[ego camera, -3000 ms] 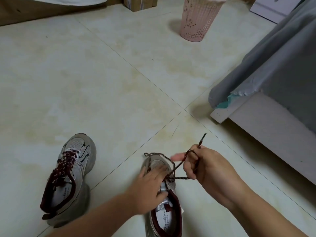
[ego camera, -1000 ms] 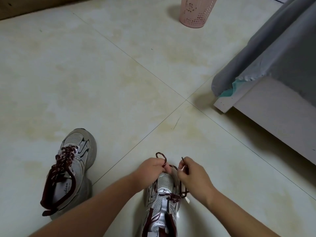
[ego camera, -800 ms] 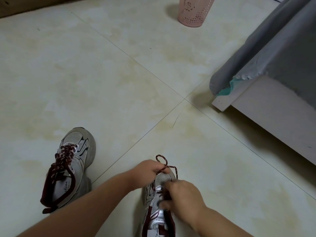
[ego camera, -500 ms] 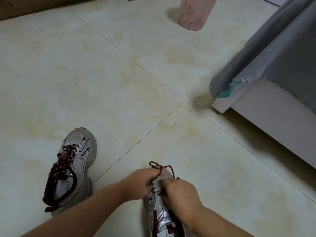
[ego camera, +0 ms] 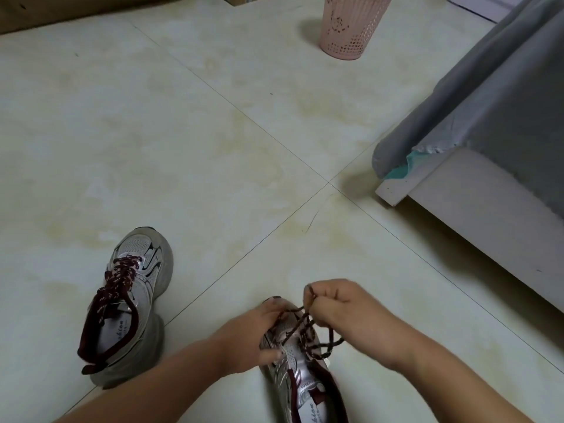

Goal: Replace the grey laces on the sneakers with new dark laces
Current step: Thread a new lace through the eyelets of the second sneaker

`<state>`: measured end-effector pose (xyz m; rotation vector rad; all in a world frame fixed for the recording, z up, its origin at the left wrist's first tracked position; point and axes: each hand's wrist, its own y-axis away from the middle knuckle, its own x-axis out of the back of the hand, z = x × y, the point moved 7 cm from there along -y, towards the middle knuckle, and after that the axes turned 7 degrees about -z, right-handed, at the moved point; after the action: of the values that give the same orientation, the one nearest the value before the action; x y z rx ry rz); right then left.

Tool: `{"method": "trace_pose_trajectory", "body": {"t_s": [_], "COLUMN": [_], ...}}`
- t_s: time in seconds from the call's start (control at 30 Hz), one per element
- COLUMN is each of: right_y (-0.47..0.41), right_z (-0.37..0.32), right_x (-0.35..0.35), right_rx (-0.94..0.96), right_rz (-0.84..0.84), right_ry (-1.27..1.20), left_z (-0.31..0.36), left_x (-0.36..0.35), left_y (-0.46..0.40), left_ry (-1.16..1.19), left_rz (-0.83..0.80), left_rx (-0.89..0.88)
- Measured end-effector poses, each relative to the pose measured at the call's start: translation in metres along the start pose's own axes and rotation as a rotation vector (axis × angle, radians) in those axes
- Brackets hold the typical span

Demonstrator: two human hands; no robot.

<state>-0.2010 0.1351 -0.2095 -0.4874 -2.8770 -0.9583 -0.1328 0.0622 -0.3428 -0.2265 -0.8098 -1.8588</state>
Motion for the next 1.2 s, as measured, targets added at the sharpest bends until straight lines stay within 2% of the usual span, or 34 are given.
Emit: {"method": "trace_pose_trajectory", "body": {"t_s": [0.07,0.2,0.33,0.57,0.7,0.9,1.1,1.2], "right_y": [0.001,-0.013,-0.023,-0.028,-0.024,0.015,0.045,0.042], "right_z": [0.002,0.051,0.088,0.083,0.068,-0.006,-0.050,-0.048], "right_x": [0.015,0.021,-0.012,-0.032,-0.025,0.005,0.010,0.012], "right_rx": [-0.072,-0.354,-0.432,-0.409,-0.341,-0.078,0.055,0.048], "right_rz": [0.042,0.076,0.027,-0.141,-0.135,-0.065,-0.120,-0.065], "right_ry": [0.129,0.713,0.792,1.144,0.981,0.315,0.204,0.143], "left_z": [-0.005,-0.007,-0.002,0.000,0.004,0.014,0.023,0.022], "left_x": [-0.006,-0.011,-0.008,-0.009,-0.010,-0.009,-0.003,-0.002], "left_y": [0.000,0.004,0.005,0.006,0.007,0.004,0.008,0.009], "left_ry": [0.011,-0.072,-0.079,-0.114,-0.149,-0.330,-0.441,-0.364], "left_rz": [-0.003,0.022,0.047,0.042,0.068,0.117,0.075,0.059], "left_rx": [0.006,0.010,0.001,-0.006,0.005,0.010,0.088,0.097]}}
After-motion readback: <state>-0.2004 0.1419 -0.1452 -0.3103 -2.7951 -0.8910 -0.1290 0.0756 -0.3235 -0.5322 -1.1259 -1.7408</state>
